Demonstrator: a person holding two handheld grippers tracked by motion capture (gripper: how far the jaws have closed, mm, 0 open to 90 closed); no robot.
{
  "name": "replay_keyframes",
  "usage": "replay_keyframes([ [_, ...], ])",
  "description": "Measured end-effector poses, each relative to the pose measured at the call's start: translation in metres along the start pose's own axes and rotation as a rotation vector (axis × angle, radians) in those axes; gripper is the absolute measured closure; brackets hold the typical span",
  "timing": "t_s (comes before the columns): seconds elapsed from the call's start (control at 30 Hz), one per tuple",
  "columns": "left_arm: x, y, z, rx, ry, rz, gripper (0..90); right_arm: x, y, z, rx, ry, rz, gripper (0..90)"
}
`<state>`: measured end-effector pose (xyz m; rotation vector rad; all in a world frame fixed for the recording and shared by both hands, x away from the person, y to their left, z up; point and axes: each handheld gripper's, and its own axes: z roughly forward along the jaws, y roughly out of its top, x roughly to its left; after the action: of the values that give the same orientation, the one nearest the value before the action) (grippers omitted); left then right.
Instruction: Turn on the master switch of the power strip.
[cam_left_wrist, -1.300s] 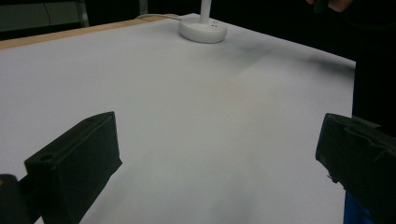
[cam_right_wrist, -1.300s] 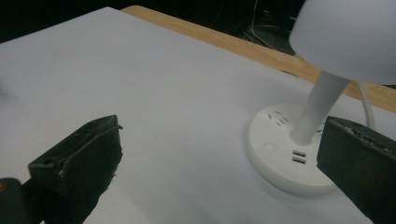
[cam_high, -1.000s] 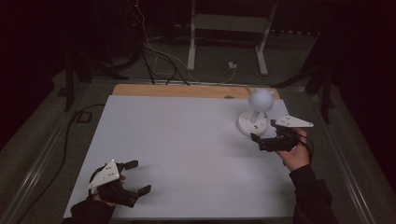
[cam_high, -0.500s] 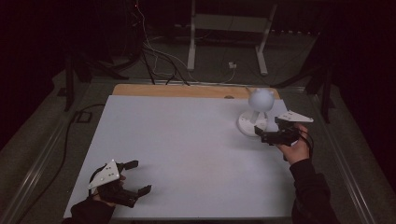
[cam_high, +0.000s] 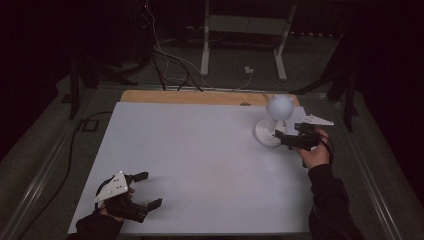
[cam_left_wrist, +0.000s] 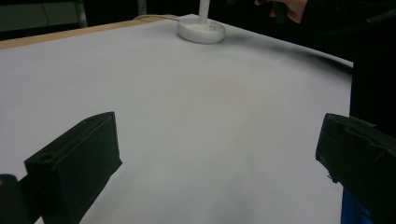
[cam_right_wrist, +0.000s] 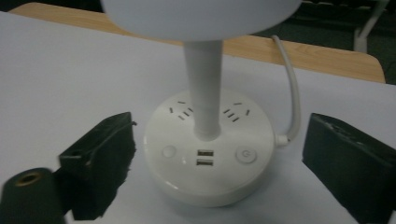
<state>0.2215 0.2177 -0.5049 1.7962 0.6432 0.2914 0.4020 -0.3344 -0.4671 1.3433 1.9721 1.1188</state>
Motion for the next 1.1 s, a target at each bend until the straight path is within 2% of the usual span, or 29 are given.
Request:
replay_keyframes([
  [0.2, 0.000, 0.000, 0.000, 0.000, 0.000, 0.000, 0.3, -0.005, -0.001, 0.008, 0.007, -0.025, 0.037, 18.7],
  [0.37, 0.000, 0.000, 0.000, 0.002, -0.002, -0.004, 0.3, -0.006, 0.000, 0.013, 0.016, -0.054, 0.065, 34.8],
  [0.57, 0.000, 0.000, 0.000, 0.003, -0.001, -0.006, 0.3, -0.006, -0.001, 0.018, 0.018, -0.089, 0.054, 51.3],
  [0.63, 0.000, 0.000, 0.000, 0.002, -0.002, -0.007, 0.3, -0.005, -0.002, 0.019, 0.009, -0.121, 0.035, 56.1],
  [0.73, 0.000, 0.000, 0.001, 0.002, -0.002, -0.005, 0.3, -0.005, -0.004, 0.021, -0.005, -0.133, 0.020, 61.5],
  [1.1, 0.000, 0.000, 0.001, 0.003, -0.004, -0.007, 0.3, -0.005, -0.008, 0.029, 0.016, -0.180, -0.012, 82.4],
])
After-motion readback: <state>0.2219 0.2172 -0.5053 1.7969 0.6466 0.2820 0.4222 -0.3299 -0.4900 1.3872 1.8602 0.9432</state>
